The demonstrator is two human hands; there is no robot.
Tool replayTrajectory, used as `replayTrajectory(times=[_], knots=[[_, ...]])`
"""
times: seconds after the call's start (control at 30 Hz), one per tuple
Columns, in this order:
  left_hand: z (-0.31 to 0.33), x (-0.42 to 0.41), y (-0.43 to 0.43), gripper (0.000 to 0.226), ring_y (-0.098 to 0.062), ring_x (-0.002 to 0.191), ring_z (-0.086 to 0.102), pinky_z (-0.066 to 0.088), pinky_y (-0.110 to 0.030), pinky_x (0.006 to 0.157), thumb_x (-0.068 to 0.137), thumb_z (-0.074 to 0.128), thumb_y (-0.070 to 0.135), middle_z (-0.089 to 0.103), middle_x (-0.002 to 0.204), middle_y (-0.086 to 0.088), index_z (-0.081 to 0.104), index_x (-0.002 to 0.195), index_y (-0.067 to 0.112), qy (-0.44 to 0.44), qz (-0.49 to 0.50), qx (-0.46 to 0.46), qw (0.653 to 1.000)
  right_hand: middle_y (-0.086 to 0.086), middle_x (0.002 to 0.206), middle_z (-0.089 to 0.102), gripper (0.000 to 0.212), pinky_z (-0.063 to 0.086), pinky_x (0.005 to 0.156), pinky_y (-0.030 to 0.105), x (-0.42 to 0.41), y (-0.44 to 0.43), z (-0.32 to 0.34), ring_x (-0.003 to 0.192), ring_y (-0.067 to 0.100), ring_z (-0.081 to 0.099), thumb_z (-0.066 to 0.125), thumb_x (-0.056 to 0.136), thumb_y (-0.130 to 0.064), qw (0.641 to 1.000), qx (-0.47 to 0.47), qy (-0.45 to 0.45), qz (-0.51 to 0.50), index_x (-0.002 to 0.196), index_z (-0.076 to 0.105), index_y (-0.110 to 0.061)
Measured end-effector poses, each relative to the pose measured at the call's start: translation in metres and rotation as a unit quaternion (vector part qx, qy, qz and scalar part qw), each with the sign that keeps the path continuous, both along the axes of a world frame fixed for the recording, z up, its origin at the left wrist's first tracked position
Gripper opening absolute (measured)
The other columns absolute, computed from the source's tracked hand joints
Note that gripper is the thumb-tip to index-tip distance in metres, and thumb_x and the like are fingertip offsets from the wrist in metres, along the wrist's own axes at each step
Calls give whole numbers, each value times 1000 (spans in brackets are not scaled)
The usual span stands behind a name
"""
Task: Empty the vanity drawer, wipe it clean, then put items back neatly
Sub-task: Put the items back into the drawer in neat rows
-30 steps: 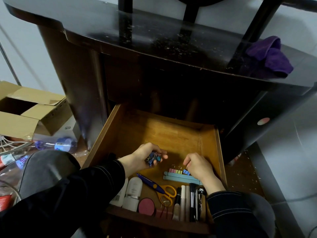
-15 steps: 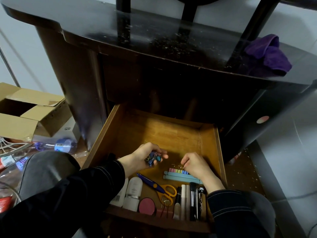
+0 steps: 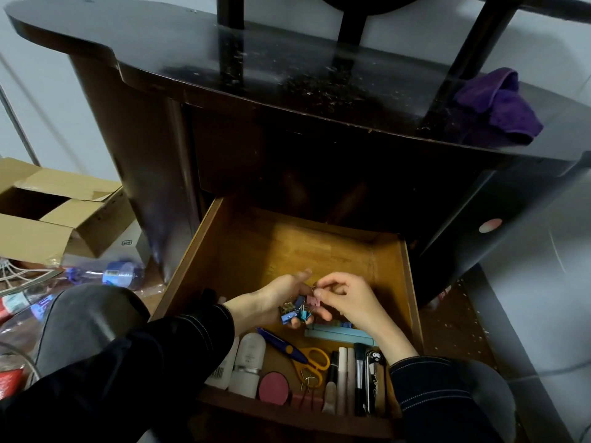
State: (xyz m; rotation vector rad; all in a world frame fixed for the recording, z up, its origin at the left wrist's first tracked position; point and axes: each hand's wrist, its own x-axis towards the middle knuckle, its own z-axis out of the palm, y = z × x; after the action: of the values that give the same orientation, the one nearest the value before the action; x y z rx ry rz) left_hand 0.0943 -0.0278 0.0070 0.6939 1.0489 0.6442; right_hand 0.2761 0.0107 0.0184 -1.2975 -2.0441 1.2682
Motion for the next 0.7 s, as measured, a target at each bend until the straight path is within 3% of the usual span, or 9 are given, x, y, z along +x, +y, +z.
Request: replayTrajectory(times=[0.07, 0.17, 0.3, 0.37, 0.43, 0.5, 0.6, 0.7], knots=[[-1, 0, 1, 81, -18, 64, 57, 39, -21, 41, 103, 22, 61, 68, 117, -26, 55, 130, -7, 5, -23, 11, 1000, -1, 85, 74, 14, 48, 60, 12, 0, 1, 0, 64, -1, 65, 77, 87, -15, 1000, 2, 9, 7, 94, 73, -26], [-6, 0, 0, 78, -18, 66, 61, 41, -22, 42, 100, 26, 66, 62, 128, -29, 48, 141, 3, 22, -24, 30, 999, -8, 81, 74, 12, 47, 58, 13, 2, 3, -1, 64, -1, 63, 78, 85, -16, 1000, 8, 1, 9, 87, 74, -28], [-7, -2, -1, 59, -17, 64, 64, 42, -21, 43, 99, 28, 68, 74, 106, -19, 50, 135, 27, 32, -9, 49, 998, -7, 78, 74, 10, 45, 55, 12, 3, 3, 2, 64, 1, 63, 77, 86, -20, 1000, -12, -4, 14, 83, 74, -29], [-9, -3, 0, 56, -16, 62, 63, 42, -22, 42, 101, 29, 65, 75, 105, -19, 54, 132, 26, 41, 16, 46, 998, -9, 81, 74, 10, 47, 55, 13, 6, 6, 3, 68, 3, 65, 75, 87, -22, 1000, 4, -8, -16, 82, 73, -31], [-11, -7, 2, 56, -16, 59, 61, 42, -23, 43, 103, 33, 58, 75, 101, -19, 58, 130, 15, 56, 59, 25, 996, -11, 79, 71, 13, 52, 60, 14, 14, 10, -1, 73, 0, 66, 74, 88, -21, 993, 65, -70, -62, 83, 70, -32], [-14, -10, 3, 53, -16, 57, 58, 40, -22, 43, 105, 38, 49, 75, 92, -17, 63, 122, 6, 57, 97, -5, 994, -13, 79, 67, 13, 55, 66, 17, 22, 11, -6, 75, 0, 66, 73, 91, -18, 968, 129, -197, -83, 86, 68, -29], [-14, -10, 2, 40, -13, 52, 51, 36, -18, 40, 103, 43, 32, 66, 75, -11, 67, 104, 0, -3, 117, -73, 990, -9, 85, 68, 10, 56, 68, 23, 28, 10, -9, 75, 4, 64, 70, 93, -14, 935, 165, -298, -97, 92, 69, -23], [-12, -9, 1, 28, -12, 51, 50, 37, -17, 37, 99, 47, 20, 62, 73, -9, 67, 95, 0, -71, 111, -142, 981, -1, 97, 71, 13, 56, 72, 27, 27, 9, -8, 83, 15, 67, 65, 95, -9, 910, 181, -361, -88, 103, 68, -20]])
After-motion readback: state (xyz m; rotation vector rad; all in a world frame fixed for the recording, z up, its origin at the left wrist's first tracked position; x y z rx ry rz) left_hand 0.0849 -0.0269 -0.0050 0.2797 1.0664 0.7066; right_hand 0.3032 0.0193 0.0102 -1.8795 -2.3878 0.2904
